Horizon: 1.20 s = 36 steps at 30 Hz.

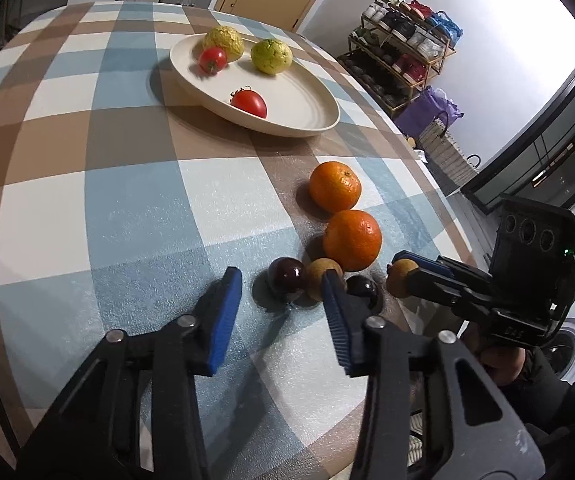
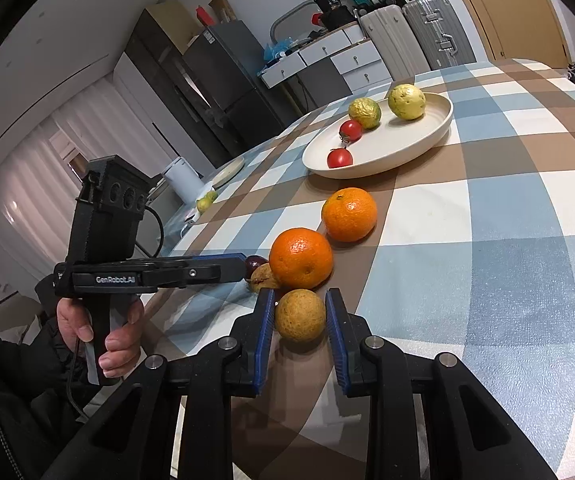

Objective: Organize fruits
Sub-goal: 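Grasp a dark purple plum with the left gripper while the right lifts the brown fruit, then carry both fruits onto the cream plate and open both grippers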

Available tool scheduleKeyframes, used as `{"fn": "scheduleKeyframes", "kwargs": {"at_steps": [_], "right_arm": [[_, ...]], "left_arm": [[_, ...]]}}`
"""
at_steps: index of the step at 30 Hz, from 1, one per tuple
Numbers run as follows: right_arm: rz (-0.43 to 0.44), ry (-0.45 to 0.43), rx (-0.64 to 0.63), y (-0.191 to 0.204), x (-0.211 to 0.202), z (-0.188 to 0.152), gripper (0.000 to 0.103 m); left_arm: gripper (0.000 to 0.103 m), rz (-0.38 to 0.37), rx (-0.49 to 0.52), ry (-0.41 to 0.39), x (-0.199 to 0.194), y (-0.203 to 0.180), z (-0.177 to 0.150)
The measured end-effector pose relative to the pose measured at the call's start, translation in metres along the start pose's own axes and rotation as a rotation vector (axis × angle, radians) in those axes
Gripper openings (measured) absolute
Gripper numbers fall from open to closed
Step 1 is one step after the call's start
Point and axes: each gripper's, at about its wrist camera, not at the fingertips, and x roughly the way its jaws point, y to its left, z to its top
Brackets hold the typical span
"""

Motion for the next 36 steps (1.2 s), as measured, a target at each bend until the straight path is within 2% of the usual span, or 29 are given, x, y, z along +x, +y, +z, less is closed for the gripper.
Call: {"fn": "scheduleKeyframes", "kwargs": {"at_steps": [6, 13, 20, 29, 36], "right_arm": [[-0.008, 0.003, 0.004, -0.001, 0.001, -0.001, 0.027], [-0.014, 0.000, -0.003, 0.001, 0.001, 0.001, 0.027], [-0.010, -0.012, -0.007, 0.003, -0.004, 0.007, 0.027], [0.006, -0.083, -0.045, 0.008, -0.022, 0.046, 0.027], [0.031, -0.085, -0.042, 0.002, -0.012, 0.085, 0.027]], "left_arm": [[0.018, -0.048, -0.036, 0.004, 0.004, 0.007, 0.000], [0.018, -0.050, -0.032, 0.004, 0.004, 0.004, 0.000], [0.018, -0.028, -0.031, -0.052, -0.013, 0.004, 0.009], [0.018, 0.002, -0.030, -0.152, -0.042, 0.013, 0.056], [0.018, 0.031, -0.002, -0.158, -0.032, 0.009, 0.111]]}}
